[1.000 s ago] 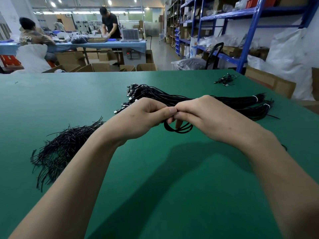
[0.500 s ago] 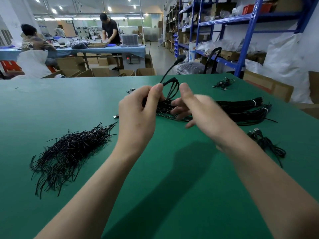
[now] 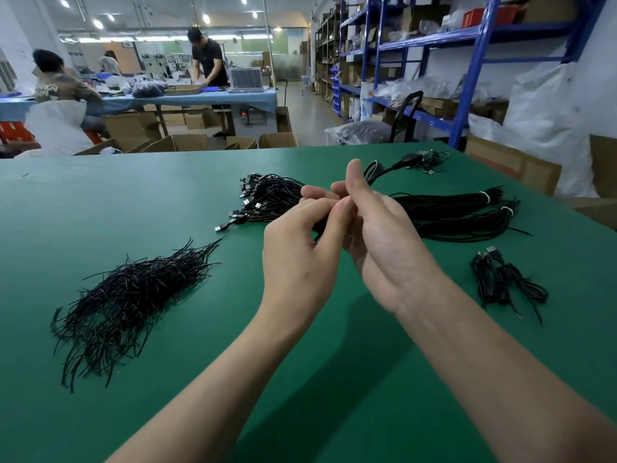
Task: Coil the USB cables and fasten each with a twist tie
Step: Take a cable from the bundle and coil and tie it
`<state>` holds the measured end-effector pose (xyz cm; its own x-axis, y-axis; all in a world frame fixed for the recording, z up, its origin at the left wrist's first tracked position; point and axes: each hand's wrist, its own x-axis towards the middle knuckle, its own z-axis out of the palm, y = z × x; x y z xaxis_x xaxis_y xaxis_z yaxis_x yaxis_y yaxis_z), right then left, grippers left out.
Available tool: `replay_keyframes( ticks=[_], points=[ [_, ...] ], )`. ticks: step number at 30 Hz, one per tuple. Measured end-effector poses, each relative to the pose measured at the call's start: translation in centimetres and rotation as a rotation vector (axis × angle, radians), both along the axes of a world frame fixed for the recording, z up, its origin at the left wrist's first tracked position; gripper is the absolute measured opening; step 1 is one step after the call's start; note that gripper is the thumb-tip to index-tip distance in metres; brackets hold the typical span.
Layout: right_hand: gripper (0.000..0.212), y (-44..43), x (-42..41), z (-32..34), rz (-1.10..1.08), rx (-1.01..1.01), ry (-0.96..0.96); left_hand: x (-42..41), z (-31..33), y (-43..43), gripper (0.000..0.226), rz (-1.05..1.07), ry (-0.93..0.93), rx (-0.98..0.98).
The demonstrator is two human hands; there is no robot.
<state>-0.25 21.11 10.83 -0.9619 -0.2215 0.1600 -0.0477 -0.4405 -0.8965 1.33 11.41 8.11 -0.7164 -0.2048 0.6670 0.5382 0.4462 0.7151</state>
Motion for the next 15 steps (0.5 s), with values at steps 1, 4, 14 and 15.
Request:
replay_keyframes(
  ticks=[1, 4, 14, 15],
  points=[
    [0.046, 0.0, 0.0, 0.0, 0.0, -0.016, 0.009, 0.1, 0.0, 0.1, 0.027, 0.003, 0.001, 0.013],
    [0.049, -0.3, 0.1, 0.1, 0.019, -0.061, 0.036, 0.3, 0.0, 0.5, 0.025, 0.0, 0.016, 0.066],
    [0.035, 0.0, 0.3, 0.3, -0.056, 0.039, 0.068, 0.6, -0.3, 1.3, 0.025, -0.071, -0.037, 0.196],
    [0.038, 0.1, 0.2, 0.4, -0.066, 0.063, 0.077, 0.7, -0.2, 1.4, 0.025, -0.115, -0.07, 0.26]
  ],
)
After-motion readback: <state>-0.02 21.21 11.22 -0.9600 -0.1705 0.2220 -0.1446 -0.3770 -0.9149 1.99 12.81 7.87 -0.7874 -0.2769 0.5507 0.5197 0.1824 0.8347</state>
